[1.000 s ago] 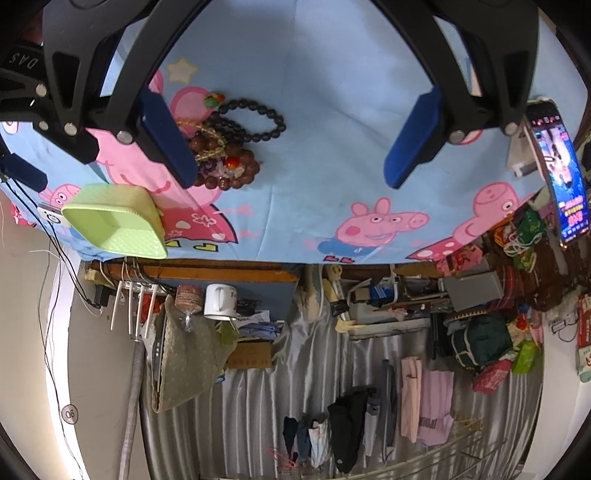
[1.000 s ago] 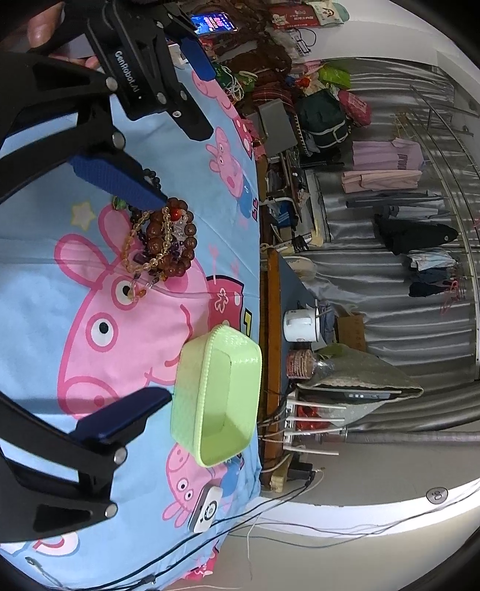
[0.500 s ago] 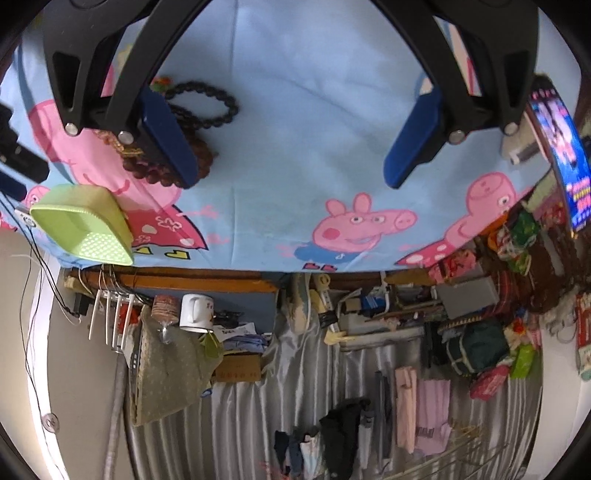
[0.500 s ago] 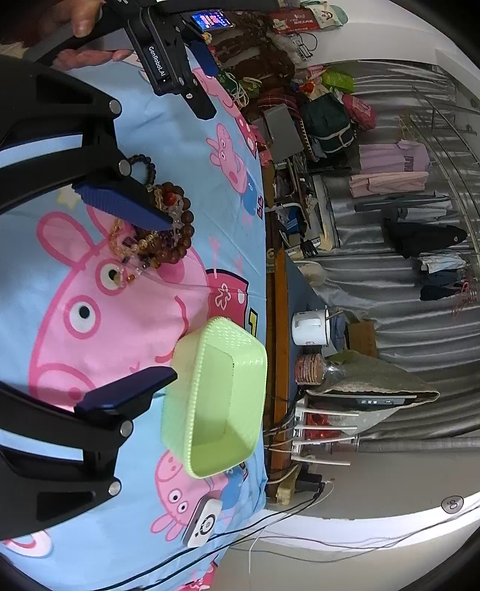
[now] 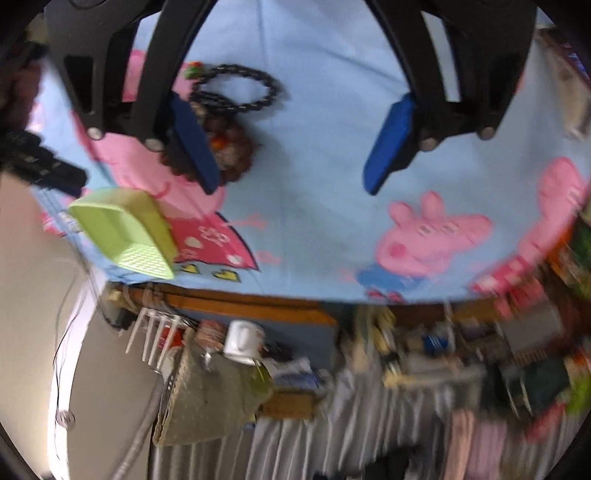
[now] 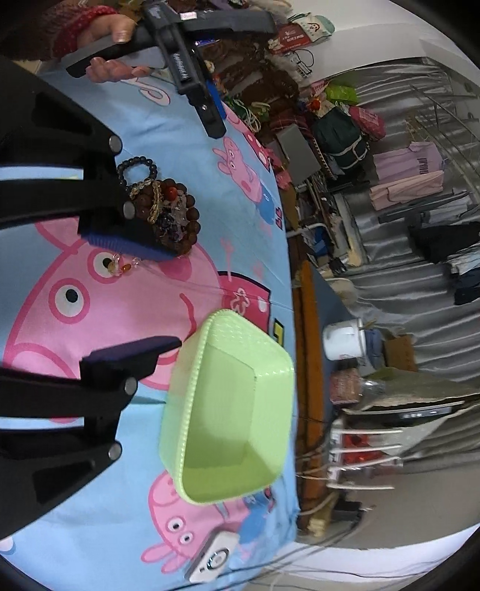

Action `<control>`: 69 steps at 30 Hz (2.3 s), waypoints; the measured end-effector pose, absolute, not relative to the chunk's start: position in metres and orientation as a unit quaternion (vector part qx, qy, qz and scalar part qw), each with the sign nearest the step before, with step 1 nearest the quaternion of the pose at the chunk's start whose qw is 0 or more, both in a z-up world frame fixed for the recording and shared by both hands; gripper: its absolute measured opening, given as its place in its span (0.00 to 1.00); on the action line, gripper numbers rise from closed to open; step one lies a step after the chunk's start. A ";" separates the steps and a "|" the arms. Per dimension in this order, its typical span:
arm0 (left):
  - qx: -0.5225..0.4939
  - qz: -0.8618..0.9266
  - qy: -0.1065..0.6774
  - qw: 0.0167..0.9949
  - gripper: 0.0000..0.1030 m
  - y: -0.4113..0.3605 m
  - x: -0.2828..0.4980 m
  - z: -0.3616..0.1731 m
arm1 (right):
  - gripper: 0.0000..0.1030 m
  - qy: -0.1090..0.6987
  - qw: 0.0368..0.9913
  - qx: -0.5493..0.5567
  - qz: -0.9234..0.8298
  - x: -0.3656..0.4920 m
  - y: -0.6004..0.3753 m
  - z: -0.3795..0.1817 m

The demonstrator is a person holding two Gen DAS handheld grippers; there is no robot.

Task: Organize jewelry
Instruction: 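Close both grippers on the brown wooden bead bracelet in the pile, then carry the brown bracelet into the green basket and open both grippers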

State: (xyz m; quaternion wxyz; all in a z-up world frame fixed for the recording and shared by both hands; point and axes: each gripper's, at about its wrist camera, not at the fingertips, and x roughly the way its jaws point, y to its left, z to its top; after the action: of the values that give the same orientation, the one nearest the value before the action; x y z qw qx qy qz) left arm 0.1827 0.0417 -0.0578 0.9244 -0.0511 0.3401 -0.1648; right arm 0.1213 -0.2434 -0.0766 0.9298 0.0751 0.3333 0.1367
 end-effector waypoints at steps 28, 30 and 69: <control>-0.095 -0.285 0.387 0.872 0.15 0.018 0.205 -0.056 | 0.00 0.366 0.888 0.101 0.260 0.159 -0.204 -0.061; -0.090 -0.291 0.367 0.879 0.15 0.018 0.195 -0.039 | 0.00 0.338 0.899 0.093 0.261 0.149 -0.205 -0.045; -0.032 -0.348 0.405 0.845 0.15 -0.201 0.299 -0.073 | 0.00 0.325 0.925 0.176 0.083 0.195 -0.393 -0.080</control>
State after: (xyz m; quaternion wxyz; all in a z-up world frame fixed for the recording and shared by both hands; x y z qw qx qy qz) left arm 0.2989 -0.2007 -0.0726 0.8449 -0.0316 0.4048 -0.3482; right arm 0.1946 -0.3934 -0.0796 0.9253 0.1762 0.3253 0.0828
